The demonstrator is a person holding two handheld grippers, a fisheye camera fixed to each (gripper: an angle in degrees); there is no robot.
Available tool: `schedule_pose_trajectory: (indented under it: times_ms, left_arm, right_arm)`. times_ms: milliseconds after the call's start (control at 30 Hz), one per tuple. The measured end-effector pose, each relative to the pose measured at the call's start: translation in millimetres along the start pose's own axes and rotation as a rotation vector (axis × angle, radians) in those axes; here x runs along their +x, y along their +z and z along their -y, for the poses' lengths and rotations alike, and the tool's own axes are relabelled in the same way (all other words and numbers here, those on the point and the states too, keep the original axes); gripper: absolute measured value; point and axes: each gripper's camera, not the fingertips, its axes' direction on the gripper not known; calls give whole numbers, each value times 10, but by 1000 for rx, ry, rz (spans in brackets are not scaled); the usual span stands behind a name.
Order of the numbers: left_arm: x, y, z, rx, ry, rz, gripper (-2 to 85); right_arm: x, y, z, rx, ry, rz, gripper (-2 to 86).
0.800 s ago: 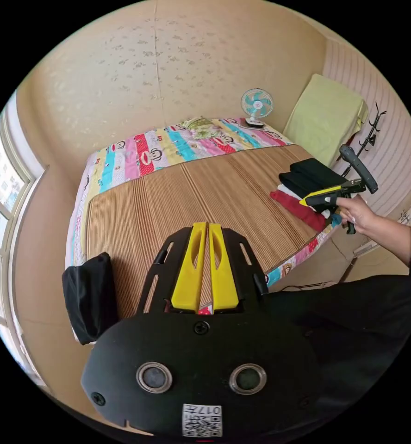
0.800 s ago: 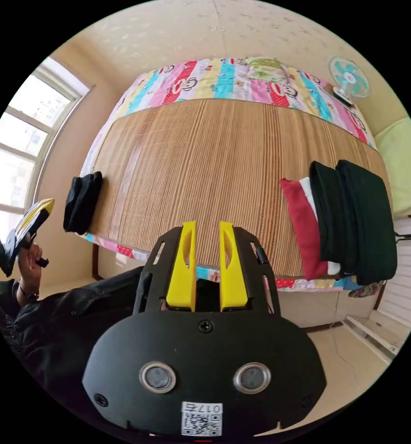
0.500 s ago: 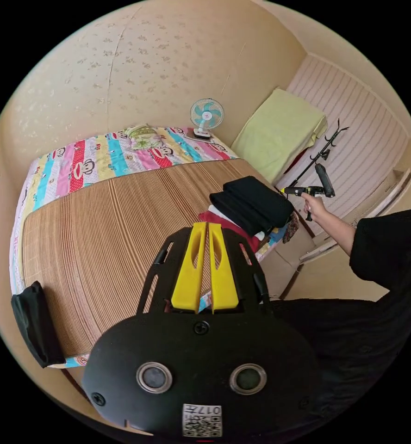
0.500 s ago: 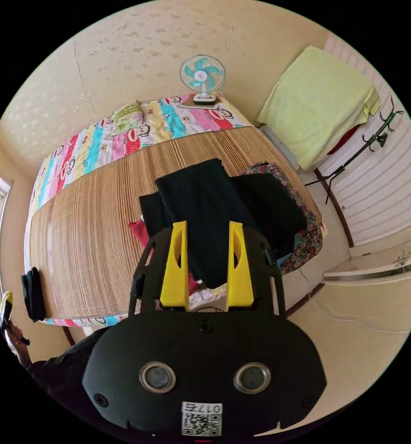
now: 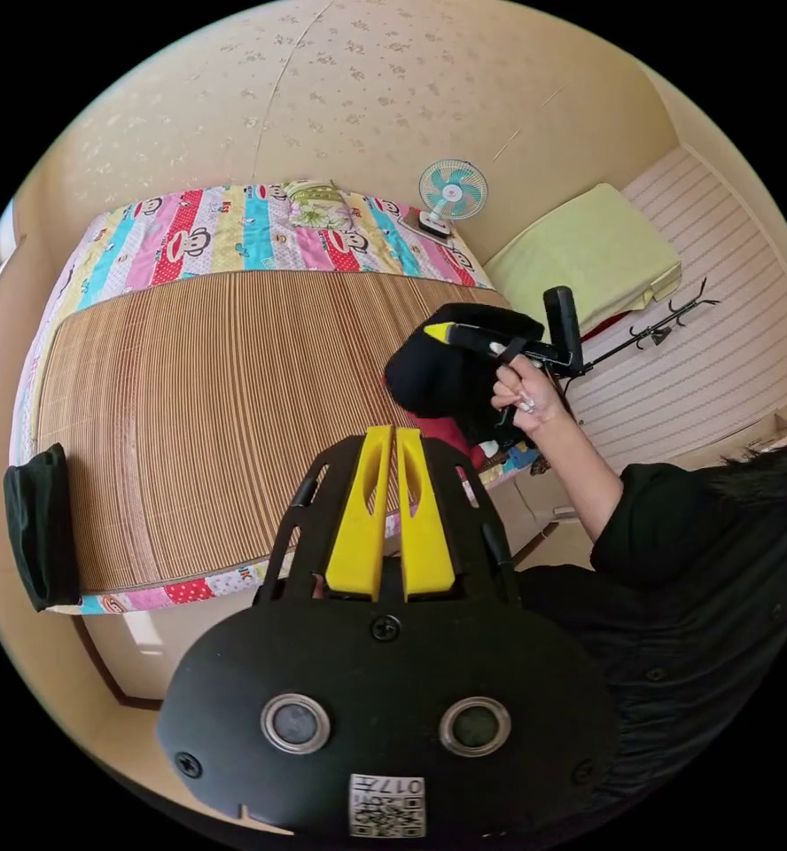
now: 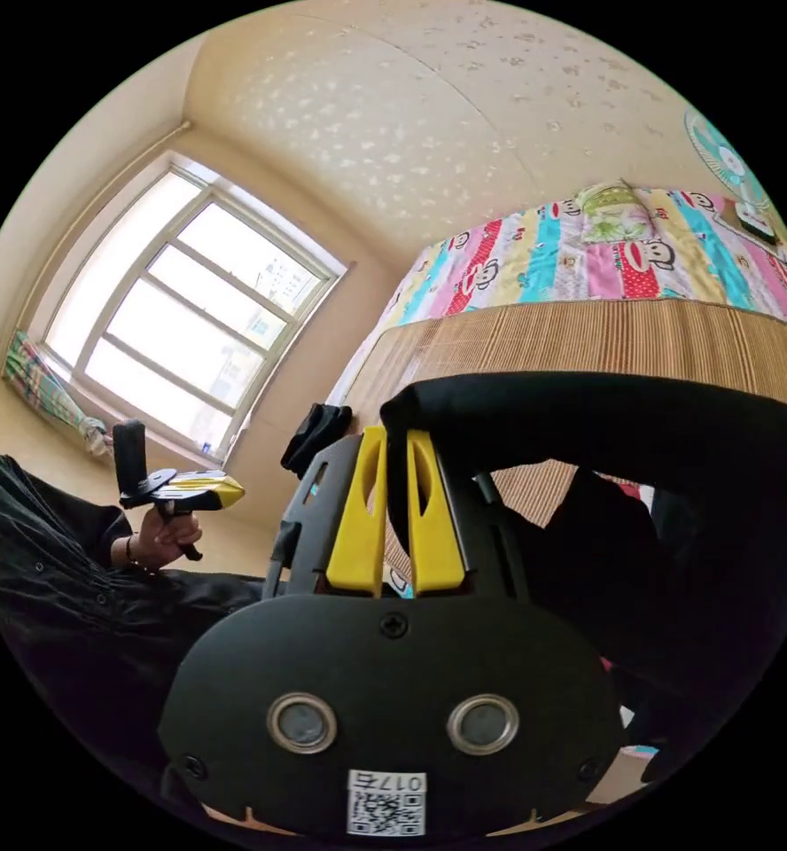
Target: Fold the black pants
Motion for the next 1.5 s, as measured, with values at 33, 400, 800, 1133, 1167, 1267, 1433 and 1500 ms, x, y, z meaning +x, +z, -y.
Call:
schedule_pose_trajectory:
  times_ms: [33,400,800,1133,1167,1267,1433,1500]
  left_arm:
    - [52,28,26,-6,8,0,-10]
    - [71,256,-20,-46,-4,-39,-10]
    - [565,438,25,-72,182,-109,14]
    - [1750,101,144,93,565,-130,154]
    - [1866,34,134,129,574,-83,163]
    - [1873,-461,-24,394,453,75,102]
    - [1393,-1592,-187,581,384,-210,32]
    - [1193,-1983,-187,613,355,-284,27]
  right_arm:
    - [-68,176,2,-44,-6,17,49]
    - [577,-409,-2459,222,783,-238,140]
    - [1129,-1224,-3400,775,832,-315,70]
    - [-1401,-908,-1712,537,70,-16,26]
    - [-1761,-808,-1562,509,-15,19,26]
    - [-2576,-661,-1424,540,-169,40,30]
    - [-3310,-929,-1785,669,-429,-57,66]
    - [-3420,-1074,-2309,836,-474,-131,82]
